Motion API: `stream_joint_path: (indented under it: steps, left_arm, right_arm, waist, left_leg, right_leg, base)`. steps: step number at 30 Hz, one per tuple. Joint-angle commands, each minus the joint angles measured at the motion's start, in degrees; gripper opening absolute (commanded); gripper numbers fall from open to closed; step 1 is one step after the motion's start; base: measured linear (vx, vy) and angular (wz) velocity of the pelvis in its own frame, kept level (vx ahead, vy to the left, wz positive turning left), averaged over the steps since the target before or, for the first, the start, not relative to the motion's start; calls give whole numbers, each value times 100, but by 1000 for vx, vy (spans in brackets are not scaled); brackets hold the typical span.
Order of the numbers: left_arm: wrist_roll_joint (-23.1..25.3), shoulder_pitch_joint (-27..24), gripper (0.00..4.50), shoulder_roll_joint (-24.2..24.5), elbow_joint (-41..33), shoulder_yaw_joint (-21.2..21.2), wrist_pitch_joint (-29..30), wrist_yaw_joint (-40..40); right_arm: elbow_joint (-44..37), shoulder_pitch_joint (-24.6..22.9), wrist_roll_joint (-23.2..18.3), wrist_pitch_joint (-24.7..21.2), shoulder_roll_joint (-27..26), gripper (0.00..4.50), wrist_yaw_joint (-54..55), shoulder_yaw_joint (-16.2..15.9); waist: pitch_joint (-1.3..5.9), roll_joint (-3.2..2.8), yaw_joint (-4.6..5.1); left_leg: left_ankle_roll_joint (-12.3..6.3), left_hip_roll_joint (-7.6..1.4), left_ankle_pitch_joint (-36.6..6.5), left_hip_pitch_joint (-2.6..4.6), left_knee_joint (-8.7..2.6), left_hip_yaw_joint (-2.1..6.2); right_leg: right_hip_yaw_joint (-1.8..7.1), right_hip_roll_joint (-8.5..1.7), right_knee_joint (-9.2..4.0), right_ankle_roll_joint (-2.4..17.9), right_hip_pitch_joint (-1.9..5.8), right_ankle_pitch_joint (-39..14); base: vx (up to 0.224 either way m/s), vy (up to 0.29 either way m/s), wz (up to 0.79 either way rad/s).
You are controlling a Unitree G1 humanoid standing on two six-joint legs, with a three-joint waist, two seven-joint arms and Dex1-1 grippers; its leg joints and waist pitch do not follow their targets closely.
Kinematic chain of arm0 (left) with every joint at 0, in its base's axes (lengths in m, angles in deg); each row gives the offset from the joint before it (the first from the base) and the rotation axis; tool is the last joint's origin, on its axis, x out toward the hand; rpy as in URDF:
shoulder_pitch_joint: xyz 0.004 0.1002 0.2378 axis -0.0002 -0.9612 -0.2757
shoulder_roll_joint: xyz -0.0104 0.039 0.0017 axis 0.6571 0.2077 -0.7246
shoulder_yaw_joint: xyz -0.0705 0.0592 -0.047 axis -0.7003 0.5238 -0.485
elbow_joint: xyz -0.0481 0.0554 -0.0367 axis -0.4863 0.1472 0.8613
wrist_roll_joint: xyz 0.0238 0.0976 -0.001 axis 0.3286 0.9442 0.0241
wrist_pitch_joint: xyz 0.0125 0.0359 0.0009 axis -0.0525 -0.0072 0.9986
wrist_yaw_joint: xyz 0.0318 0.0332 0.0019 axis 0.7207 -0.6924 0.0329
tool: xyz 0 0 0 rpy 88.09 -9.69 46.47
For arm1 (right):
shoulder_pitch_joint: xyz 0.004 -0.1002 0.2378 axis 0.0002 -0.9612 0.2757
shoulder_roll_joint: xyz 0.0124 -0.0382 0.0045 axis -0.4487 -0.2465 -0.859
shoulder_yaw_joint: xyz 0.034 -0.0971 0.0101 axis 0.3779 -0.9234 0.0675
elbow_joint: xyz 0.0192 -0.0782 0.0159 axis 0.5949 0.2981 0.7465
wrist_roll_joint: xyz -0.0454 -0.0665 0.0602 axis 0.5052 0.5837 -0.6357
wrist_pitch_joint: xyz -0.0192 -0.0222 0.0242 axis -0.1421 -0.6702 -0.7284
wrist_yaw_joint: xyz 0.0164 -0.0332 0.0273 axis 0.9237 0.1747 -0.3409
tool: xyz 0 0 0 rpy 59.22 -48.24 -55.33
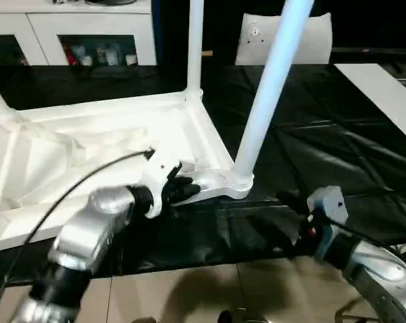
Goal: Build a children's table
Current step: Rotate table base, then rotate leg to tighten
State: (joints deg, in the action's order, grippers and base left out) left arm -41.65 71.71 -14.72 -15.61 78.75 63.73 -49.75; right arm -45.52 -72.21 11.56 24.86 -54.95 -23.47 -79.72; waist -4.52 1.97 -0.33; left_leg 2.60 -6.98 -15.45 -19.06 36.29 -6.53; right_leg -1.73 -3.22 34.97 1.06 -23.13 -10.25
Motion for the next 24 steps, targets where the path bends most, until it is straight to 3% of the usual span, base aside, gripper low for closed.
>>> stream_joint_path:
  steps: [1,4,6,7,8,9,10,11,20,24]
  left_arm:
    - [16,268,130,63,203,217,-25,-388]
    - [80,490,130,9,502,266,-55,-519]
    - [90,649,130,-15,682,336,-77,-599]
    - [90,649,130,-15,682,336,-77,-599]
    - [181,758,130,-14,838,456,-188,-652]
    - [287,842,130,-6,973,580,-279,-681]
    - [386,895,130,1,1099,664,-371,-690]
    - [429,917,141,4,1158,696,-413,-695]
    - [836,1162,141,24,1765,988,-908,-773]
    - [868,1194,176,-6,1881,972,-1017,-812]
  right_arm:
    - [-106,-18,-13,43,88,450,-84,-14]
    - [-90,-7,-3,53,133,450,-85,-24]
    - [-106,-1,11,32,200,450,-99,-47]
    - [-106,-1,11,32,200,450,-99,-47]
    - [-115,-5,41,29,238,450,-121,-60]
    - [-122,-12,75,41,264,450,-139,-70]
    - [-132,-26,103,51,275,450,-151,-71]
    - [-137,-34,114,56,279,450,-156,-71]
    - [-168,-138,217,119,365,450,-135,-122]
    - [-170,-161,246,136,375,450,-139,-129]
  waist:
    - [337,-41,-33]
    - [326,-55,-24]
    - [342,-42,-24]
    - [345,-38,-27]
    - [352,-78,-34]
    - [360,-63,-33]
    - [363,-96,-35]
    - [369,-69,-31]
    - [375,-104,-21]
    - [380,-101,-22]
  left_leg:
    - [-795,-451,90,-81,-449,81]
    - [-582,-481,-283,-77,-474,35]
    - [-470,-485,-281,-104,-479,28]
    - [-462,-477,-258,-105,-476,23]
    - [-455,-477,-259,-98,-475,26]
    - [-458,-476,-258,-101,-473,16]
    - [-431,-485,-247,-113,-476,18]
    - [-431,-485,-229,-127,-474,16]
    - [-397,-497,-355,-130,-491,20]
    - [-389,-507,-291,-141,-490,27]
  right_leg:
    - [277,-489,-391,1578,353,-944]
    - [256,-497,-442,1461,351,-1452]
    - [254,-507,-445,1377,376,-1486]
    - [254,-500,-446,1347,376,-1487]
    - [253,-501,-444,1333,374,-1493]
    - [250,-494,-464,1285,370,-1506]
    - [244,-499,-452,1282,381,-1488]
    - [239,-497,-455,1255,391,-1471]
    - [228,-495,-478,1201,379,-1604]
    - [232,-509,-456,1246,387,-1456]
  base:
    - [0,0,0]
    - [0,0,0]
    - [0,0,0]
    - [0,0,0]
    - [0,0,0]
    - [0,0,0]
    - [0,0,0]
    - [0,0,0]
    - [0,0,0]
    - [0,0,0]
